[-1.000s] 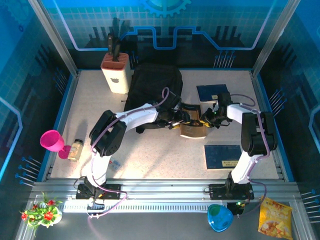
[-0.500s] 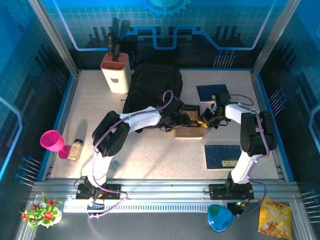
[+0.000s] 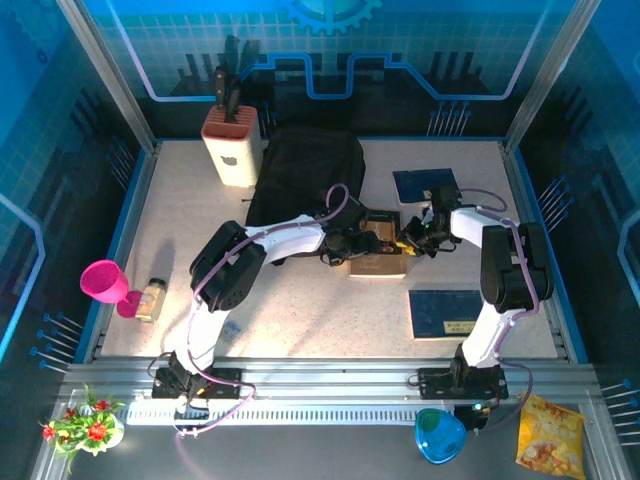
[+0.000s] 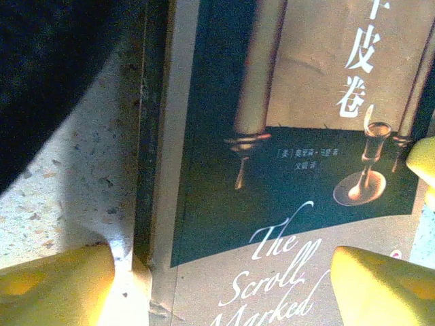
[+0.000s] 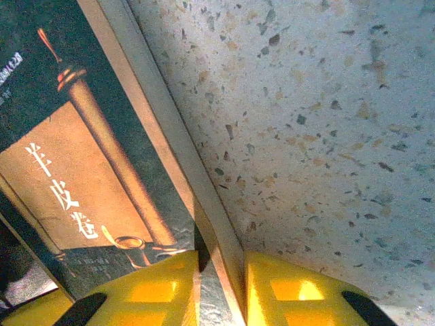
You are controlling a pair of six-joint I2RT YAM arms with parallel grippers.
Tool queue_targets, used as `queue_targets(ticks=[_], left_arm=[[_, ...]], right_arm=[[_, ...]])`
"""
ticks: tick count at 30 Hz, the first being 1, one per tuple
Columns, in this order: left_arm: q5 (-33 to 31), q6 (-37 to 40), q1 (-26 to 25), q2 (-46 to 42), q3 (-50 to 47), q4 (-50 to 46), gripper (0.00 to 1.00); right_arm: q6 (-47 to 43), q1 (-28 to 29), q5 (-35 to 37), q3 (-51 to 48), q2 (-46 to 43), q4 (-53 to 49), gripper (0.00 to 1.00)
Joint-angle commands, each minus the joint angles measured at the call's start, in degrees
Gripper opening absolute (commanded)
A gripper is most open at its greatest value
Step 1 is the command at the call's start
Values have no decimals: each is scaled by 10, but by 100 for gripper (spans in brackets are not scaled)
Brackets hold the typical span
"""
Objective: Pack books, pencil case, and school supplies into a backpack
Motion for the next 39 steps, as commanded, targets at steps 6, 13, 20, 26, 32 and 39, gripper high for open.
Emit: queue_targets(ticks=[6,13,20,26,32,39], left_arm=[[110,11,-1,-24,-59,173,65],[159,-9,-2,-68,-95,258,47],[155,-13,-3,-65,-92,245,20],[147,8,-3,-83,-68,212,6],[115,47,8,-137,-42,176,3],[82,3,61,-231,-88,251,5]], right_arm=[[6,4,-9,-12,7,-36,23],[13,-1,-17,-23,0,-29,23],[21,-16,-21,-46,-32,-23,23],[25,-60,-36,-87,-95,10,42],[54,-91,-109,-136,-199,86,72],[224,-71,-204,-188,-277,277,85]])
